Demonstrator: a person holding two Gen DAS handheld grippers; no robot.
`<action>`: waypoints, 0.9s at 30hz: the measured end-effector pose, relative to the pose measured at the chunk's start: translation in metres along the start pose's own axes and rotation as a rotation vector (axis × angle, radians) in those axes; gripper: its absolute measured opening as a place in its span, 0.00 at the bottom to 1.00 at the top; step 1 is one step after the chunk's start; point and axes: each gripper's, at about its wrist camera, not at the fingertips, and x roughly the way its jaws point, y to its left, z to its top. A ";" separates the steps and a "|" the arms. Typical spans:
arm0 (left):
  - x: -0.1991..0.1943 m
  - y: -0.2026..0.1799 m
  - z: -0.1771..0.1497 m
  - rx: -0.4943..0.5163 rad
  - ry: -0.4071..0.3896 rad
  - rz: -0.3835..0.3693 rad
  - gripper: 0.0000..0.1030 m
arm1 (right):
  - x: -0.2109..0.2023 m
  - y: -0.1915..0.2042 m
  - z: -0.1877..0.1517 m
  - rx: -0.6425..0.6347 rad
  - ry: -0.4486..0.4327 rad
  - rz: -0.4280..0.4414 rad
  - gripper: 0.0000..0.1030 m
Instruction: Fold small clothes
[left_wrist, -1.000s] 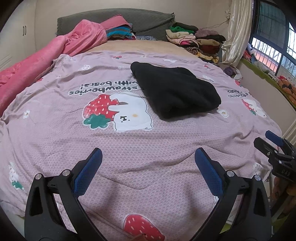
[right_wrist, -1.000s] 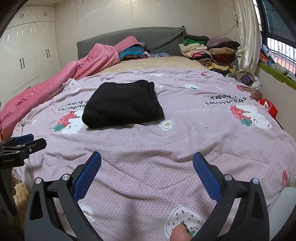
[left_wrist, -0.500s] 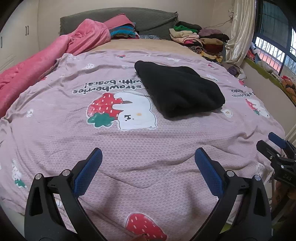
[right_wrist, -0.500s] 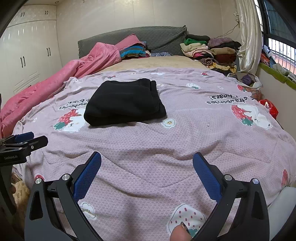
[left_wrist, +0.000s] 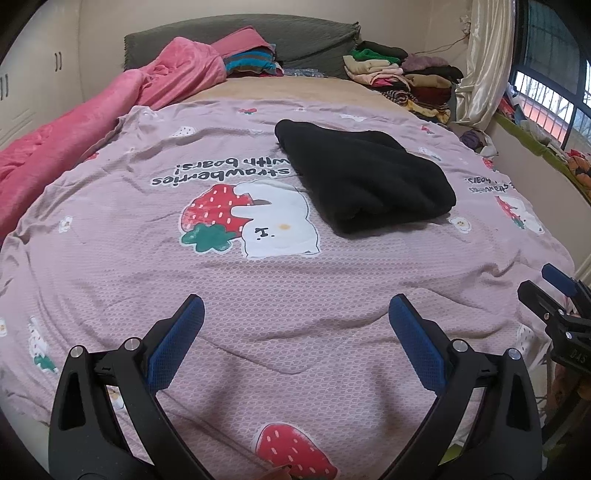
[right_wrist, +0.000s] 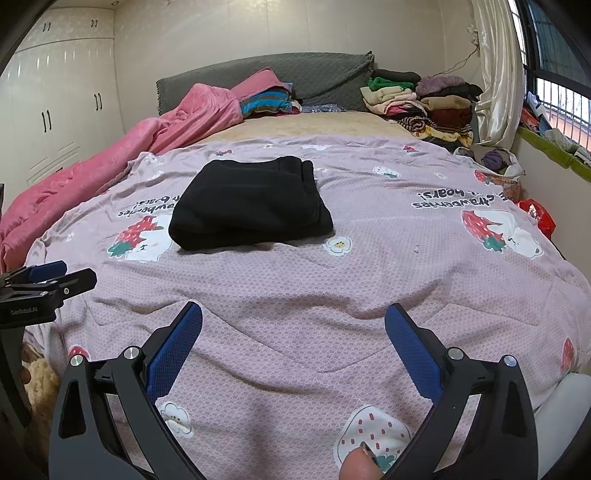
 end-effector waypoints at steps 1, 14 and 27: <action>0.000 0.000 0.000 0.001 0.000 0.000 0.91 | 0.000 0.000 0.000 0.001 0.002 0.001 0.96; 0.000 0.002 0.000 0.003 0.002 0.007 0.91 | 0.000 0.000 0.000 0.000 0.001 0.001 0.96; 0.000 0.001 0.000 0.004 0.003 0.009 0.91 | 0.000 0.001 -0.001 0.001 -0.002 -0.002 0.96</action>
